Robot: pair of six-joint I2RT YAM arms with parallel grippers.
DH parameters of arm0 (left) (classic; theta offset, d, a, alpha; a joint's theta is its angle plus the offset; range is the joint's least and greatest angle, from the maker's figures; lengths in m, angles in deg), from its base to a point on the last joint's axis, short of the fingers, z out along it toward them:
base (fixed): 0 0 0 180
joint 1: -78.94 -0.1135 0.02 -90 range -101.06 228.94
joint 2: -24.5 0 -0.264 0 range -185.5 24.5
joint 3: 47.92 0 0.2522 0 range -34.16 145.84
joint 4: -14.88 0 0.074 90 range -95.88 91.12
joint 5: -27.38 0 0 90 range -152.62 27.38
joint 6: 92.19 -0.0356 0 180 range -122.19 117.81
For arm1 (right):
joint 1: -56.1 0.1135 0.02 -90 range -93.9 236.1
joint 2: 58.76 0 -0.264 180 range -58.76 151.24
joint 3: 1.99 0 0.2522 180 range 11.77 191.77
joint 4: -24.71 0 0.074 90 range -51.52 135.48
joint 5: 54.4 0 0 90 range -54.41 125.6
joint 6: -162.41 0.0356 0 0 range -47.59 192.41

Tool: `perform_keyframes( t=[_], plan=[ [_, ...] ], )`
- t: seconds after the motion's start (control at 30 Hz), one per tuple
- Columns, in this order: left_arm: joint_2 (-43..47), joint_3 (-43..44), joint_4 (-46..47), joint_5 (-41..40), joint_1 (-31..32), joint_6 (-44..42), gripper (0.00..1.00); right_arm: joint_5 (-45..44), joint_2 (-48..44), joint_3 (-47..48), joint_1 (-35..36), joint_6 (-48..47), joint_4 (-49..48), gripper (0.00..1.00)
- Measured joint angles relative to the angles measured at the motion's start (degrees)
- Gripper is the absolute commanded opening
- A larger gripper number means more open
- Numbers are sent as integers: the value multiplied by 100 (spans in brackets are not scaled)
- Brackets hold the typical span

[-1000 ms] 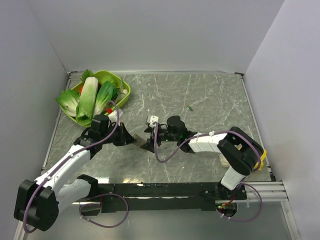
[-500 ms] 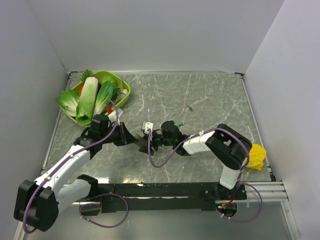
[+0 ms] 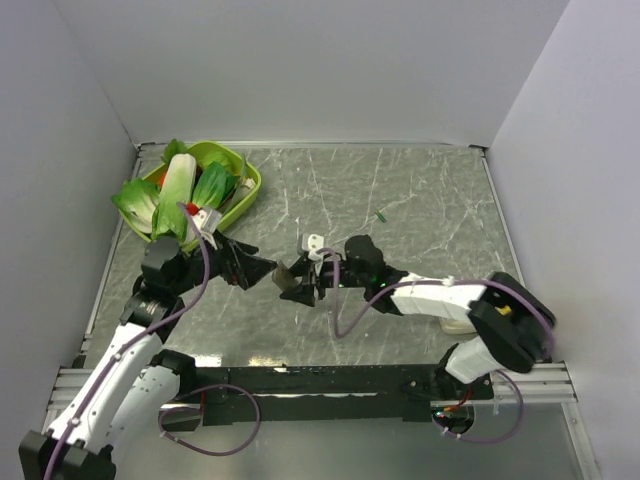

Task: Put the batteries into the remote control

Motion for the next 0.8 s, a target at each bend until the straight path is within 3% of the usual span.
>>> perform_keyframes(
  t=[0.13, 0.3, 0.47, 0.63, 0.8],
  plan=[
    [400, -50, 664, 498, 0, -461, 96, 131, -890, 98, -11, 22, 387, 0],
    [256, -55, 1333, 1246, 0, -715, 97, -96, -1246, 372, -11, -48, 1239, 0],
    [-212, -173, 2323, 1757, 39, -219, 96, -938, -1460, 400, -11, 157, 1770, 0],
    [-278, -546, 2857, 1344, 584, 105, 92, -1727, -1631, 400, 2, 400, 1947, 0],
    [-428, -713, 3285, 1038, 957, 197, 88, -1878, -1652, 398, 76, 468, 1932, 0]
  ],
)
